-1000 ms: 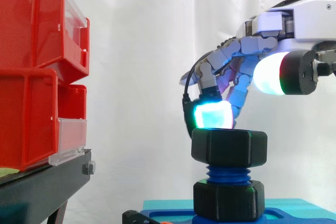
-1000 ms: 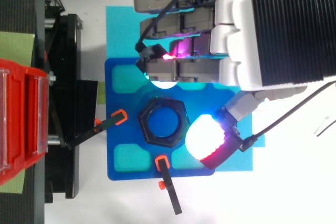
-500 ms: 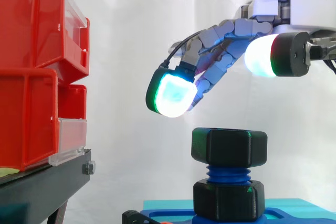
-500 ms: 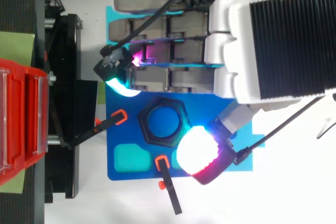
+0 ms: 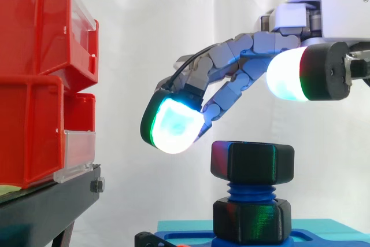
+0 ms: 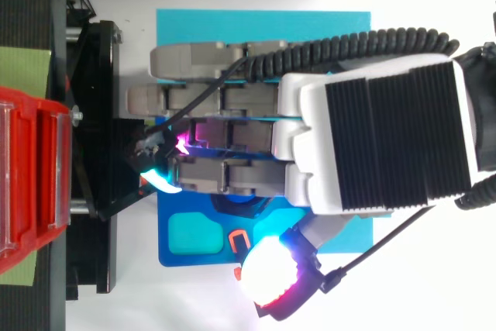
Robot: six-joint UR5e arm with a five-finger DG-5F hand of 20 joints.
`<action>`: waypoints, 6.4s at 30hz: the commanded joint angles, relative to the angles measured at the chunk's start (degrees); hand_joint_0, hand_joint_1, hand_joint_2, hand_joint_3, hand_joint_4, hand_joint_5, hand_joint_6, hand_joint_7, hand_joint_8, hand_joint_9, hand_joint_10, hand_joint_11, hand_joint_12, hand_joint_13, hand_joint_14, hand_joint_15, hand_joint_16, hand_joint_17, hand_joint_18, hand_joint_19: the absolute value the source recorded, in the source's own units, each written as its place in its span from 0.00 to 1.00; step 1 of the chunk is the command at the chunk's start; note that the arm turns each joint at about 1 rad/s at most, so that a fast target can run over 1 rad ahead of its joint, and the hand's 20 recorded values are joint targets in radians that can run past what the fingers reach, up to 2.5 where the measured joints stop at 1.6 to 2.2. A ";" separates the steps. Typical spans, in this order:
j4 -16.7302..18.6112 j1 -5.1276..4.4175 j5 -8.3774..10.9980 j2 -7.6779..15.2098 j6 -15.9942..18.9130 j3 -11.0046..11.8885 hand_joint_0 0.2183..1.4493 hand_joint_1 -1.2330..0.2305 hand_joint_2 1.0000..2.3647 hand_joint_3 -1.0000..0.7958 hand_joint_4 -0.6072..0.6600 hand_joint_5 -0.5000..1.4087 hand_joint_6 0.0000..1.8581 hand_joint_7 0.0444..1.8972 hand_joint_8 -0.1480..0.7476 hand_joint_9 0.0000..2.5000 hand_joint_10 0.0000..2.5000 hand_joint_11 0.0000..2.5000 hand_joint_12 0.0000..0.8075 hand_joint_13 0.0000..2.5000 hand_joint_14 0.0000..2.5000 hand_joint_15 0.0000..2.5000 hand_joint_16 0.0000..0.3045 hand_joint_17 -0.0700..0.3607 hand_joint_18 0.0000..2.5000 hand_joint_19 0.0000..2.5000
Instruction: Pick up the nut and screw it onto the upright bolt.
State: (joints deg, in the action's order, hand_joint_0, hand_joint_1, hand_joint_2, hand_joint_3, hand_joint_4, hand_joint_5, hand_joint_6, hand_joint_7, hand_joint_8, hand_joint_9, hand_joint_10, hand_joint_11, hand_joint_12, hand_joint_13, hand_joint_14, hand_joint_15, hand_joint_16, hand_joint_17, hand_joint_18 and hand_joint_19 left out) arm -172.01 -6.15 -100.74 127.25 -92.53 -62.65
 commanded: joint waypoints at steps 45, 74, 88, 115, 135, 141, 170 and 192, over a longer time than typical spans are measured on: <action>-3.33 1.22 -1.48 0.02 0.42 -0.01 0.25 0.73 0.00 0.28 0.60 0.25 0.27 0.70 0.45 0.30 0.00 0.00 0.35 0.15 0.00 0.00 0.09 0.31 0.00 0.00; -6.58 5.09 -5.69 0.02 0.16 3.59 0.27 0.66 0.00 0.28 0.59 0.30 0.30 0.69 0.46 0.56 0.00 0.01 0.21 0.34 0.00 0.00 0.03 0.22 0.20 0.00; -7.29 4.39 -5.17 0.11 -0.10 5.79 0.24 0.73 0.00 0.28 0.66 0.22 0.27 0.41 0.43 0.40 0.00 0.00 0.31 0.24 0.00 0.00 0.08 0.29 0.11 0.00; -2.54 0.78 -1.92 0.11 1.83 0.86 0.24 0.76 0.00 0.28 0.67 0.24 0.27 0.51 0.44 0.35 0.00 0.00 0.34 0.18 0.00 0.00 0.09 0.31 0.04 0.00; -3.24 2.37 -3.15 0.11 1.57 0.86 0.26 0.72 0.00 0.28 0.60 0.26 0.27 0.71 0.46 0.40 0.00 0.00 0.30 0.23 0.00 0.00 0.07 0.28 0.08 0.00; -3.24 3.16 -3.59 0.11 1.04 0.86 0.27 0.70 0.00 0.28 0.60 0.28 0.27 0.77 0.46 0.44 0.00 0.00 0.28 0.25 0.00 0.00 0.06 0.27 0.11 0.00; -9.75 4.65 -4.73 0.02 0.16 8.07 0.24 0.74 0.00 0.28 0.65 0.20 0.27 0.33 0.41 0.35 0.00 0.00 0.32 0.20 0.00 0.00 0.09 0.30 0.06 0.00; -9.66 0.26 3.01 0.11 2.45 4.56 0.24 0.77 0.00 0.28 0.65 0.24 0.27 0.43 0.39 0.24 0.00 0.00 0.36 0.10 0.00 0.00 0.10 0.33 0.00 0.00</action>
State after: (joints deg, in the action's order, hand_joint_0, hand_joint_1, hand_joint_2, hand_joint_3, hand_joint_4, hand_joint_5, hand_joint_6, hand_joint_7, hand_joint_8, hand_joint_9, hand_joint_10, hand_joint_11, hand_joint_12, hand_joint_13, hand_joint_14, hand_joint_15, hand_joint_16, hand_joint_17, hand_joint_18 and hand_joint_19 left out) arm -181.60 -5.49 -97.85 127.33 -90.11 -58.02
